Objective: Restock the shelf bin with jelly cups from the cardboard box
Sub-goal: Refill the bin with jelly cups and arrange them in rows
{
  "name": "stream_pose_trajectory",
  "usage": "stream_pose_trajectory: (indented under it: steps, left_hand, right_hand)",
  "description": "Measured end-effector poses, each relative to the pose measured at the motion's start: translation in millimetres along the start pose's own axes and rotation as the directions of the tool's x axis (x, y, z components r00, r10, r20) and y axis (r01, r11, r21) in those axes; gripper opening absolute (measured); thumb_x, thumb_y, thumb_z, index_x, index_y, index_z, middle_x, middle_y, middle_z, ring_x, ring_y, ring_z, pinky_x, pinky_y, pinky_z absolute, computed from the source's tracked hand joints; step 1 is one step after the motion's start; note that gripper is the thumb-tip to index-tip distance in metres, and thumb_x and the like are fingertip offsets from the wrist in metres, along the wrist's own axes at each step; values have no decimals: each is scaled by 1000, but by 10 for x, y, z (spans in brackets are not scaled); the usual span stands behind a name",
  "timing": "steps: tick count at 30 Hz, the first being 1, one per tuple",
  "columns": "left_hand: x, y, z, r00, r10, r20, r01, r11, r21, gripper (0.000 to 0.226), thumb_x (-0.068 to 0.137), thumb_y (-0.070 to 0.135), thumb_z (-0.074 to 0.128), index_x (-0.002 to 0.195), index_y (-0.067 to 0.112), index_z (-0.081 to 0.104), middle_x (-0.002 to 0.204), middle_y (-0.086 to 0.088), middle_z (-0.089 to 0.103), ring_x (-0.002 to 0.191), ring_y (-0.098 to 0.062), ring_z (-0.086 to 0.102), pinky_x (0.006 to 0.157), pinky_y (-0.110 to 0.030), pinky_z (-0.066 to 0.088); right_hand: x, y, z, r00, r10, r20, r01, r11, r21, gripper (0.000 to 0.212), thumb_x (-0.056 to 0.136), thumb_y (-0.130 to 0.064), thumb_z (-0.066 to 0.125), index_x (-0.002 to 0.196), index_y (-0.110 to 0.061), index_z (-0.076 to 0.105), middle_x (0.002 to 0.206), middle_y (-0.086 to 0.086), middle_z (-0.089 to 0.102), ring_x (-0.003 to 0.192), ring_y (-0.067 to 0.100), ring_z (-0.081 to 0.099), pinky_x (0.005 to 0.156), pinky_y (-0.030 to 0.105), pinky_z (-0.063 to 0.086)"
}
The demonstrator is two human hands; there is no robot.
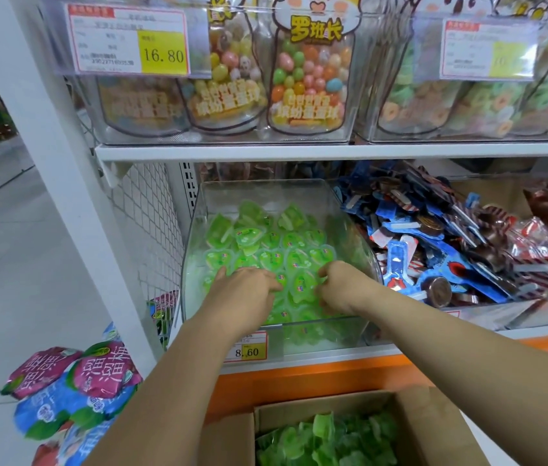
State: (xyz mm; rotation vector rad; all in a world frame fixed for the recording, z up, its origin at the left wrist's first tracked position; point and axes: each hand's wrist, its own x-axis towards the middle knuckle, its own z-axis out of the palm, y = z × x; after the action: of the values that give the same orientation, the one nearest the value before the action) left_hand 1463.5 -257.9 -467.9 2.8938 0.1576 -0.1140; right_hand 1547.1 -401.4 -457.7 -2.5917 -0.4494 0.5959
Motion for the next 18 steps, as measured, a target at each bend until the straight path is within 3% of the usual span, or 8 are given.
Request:
stream_pose_trajectory:
  steps: [3,8,11,14,18]
  left_hand:
    - [-7,13,-8,1000,6,-4,-6,1000,0,37,100,21,39,133,33,51,149,14,36,140,-12,26,115,-48,8]
    - [-13,17,-11,1000,15,-8,-15,1000,-2,40,100,16,38,134,32,51,149,14,36,140,-12,25,115,-48,9]
    - [-17,22,-10,1000,24,-8,-24,1000,10,40,100,15,37,134,32,50,148,14,37,139,-13,27,114,-47,12]
    - [-11,22,-1,999,34,-6,-34,999,17,39,101,16,36,133,33,51,149,14,36,140,-13,27,114,-48,13]
    - [12,-15,20,999,40,-11,-39,999,26,41,100,13,38,133,34,51,149,14,35,140,-13,26,114,-49,14]
  right_hand:
    - [-20,-16,-3,998,-69,-9,66,976,-206,41,94,-20,53,127,4,49,121,19,60,113,31,56,93,31,45]
    - [-10,-64,-37,984,-175,-12,154,895,-418,33,95,-14,47,125,0,51,128,17,53,121,30,48,97,32,43]
    - [93,-57,-56,935,-338,-103,268,868,-419,37,91,-14,51,127,-6,50,129,14,46,121,31,46,99,37,42]
    - [190,-31,-34,924,-382,5,339,814,-472,49,88,-18,53,135,-11,43,143,10,37,132,30,32,107,41,34]
    - [241,-32,-9,940,-328,89,325,792,-517,59,94,-28,45,148,-15,25,157,2,15,144,23,11,116,45,17]
